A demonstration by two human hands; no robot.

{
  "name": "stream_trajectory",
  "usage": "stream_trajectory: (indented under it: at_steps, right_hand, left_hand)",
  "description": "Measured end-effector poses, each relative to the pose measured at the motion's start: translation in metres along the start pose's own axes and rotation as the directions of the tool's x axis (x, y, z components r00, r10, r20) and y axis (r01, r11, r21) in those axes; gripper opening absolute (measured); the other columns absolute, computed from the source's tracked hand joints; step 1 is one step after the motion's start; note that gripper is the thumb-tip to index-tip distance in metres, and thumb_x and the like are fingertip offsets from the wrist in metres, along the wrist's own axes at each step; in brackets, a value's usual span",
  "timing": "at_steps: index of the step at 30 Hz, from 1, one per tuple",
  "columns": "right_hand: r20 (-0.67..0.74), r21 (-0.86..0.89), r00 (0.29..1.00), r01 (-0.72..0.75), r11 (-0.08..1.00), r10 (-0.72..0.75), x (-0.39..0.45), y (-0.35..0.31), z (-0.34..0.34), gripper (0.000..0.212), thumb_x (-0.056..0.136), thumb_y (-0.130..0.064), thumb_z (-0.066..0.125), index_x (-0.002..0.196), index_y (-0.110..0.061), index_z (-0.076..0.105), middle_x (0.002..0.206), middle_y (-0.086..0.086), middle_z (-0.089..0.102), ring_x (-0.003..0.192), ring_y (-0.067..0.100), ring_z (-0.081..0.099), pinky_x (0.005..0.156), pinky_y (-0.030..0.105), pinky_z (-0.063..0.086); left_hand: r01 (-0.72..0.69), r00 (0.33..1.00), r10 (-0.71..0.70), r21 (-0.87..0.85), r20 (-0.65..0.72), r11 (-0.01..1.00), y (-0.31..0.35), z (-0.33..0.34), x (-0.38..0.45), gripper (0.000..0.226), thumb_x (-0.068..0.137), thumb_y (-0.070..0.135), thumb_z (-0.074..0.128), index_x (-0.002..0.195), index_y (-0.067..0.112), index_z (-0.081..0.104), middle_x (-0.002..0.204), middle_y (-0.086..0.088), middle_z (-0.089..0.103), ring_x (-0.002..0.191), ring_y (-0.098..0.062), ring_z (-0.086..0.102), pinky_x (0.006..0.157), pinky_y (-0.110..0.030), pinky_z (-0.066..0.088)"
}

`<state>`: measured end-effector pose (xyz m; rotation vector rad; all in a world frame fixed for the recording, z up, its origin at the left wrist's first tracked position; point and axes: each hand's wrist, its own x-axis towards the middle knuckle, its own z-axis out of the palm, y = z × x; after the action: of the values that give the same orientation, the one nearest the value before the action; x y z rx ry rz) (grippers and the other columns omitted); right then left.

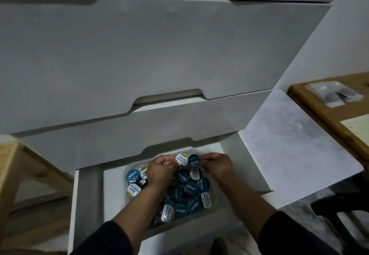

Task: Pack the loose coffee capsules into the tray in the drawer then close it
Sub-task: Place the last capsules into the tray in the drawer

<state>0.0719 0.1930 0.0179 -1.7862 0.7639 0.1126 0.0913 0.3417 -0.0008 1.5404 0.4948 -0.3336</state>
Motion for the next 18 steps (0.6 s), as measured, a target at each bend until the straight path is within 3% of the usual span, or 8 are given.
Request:
stream_trajectory:
  at_steps: [3, 8, 13, 18]
  right_hand:
    - [-0.009, -0.079, 1.000, -0.001, 0.997, 0.000, 0.007, -0.003, 0.004, 0.014, 0.076, 0.003, 0.067, 0.083, -0.007, 0.074, 0.065, 0.002, 0.066, 0.056, 0.013, 0.060, 0.072, 0.027, 0.058]
    - [-0.019, -0.124, 1.000, 0.015, 0.992, -0.017, 0.014, -0.003, 0.006, 0.016, 0.076, 0.003, 0.067, 0.083, -0.009, 0.074, 0.072, 0.003, 0.068, 0.066, 0.016, 0.064, 0.082, 0.033, 0.057]
    - [-0.007, -0.118, 1.000, 0.008, 0.993, -0.009, 0.016, 0.000, 0.006, 0.017, 0.075, 0.004, 0.068, 0.080, -0.012, 0.074, 0.074, 0.003, 0.068, 0.069, 0.018, 0.065, 0.083, 0.036, 0.057]
    - [-0.001, -0.146, 0.999, 0.038, 0.989, -0.038, 0.018, 0.000, 0.008, 0.016, 0.077, 0.002, 0.067, 0.086, -0.010, 0.074, 0.083, 0.003, 0.069, 0.072, 0.016, 0.065, 0.082, 0.031, 0.056]
  left_hand:
    - [-0.005, 1.000, 0.006, 0.053, -0.019, 0.999, 0.000, 0.001, 0.005, 0.007, 0.083, 0.008, 0.065, 0.081, 0.014, 0.069, 0.075, -0.001, 0.069, 0.066, -0.011, 0.062, 0.056, -0.020, 0.048]
    - [-0.024, 0.999, 0.027, 0.135, -0.017, 0.991, 0.002, 0.001, 0.010, 0.006, 0.083, 0.010, 0.065, 0.085, 0.015, 0.069, 0.076, 0.002, 0.069, 0.067, -0.008, 0.062, 0.054, -0.017, 0.047]
    - [-0.080, 0.997, 0.082, 0.198, 0.000, 0.977, 0.003, 0.000, 0.009, 0.006, 0.083, 0.007, 0.064, 0.085, 0.011, 0.069, 0.071, 0.006, 0.066, 0.065, -0.003, 0.059, 0.043, -0.003, 0.043]
    - [-0.096, 0.994, 0.105, 0.280, -0.016, 0.955, 0.001, -0.005, 0.012, 0.009, 0.081, 0.009, 0.066, 0.078, 0.017, 0.070, 0.072, 0.006, 0.065, 0.071, -0.010, 0.061, 0.056, -0.012, 0.046]
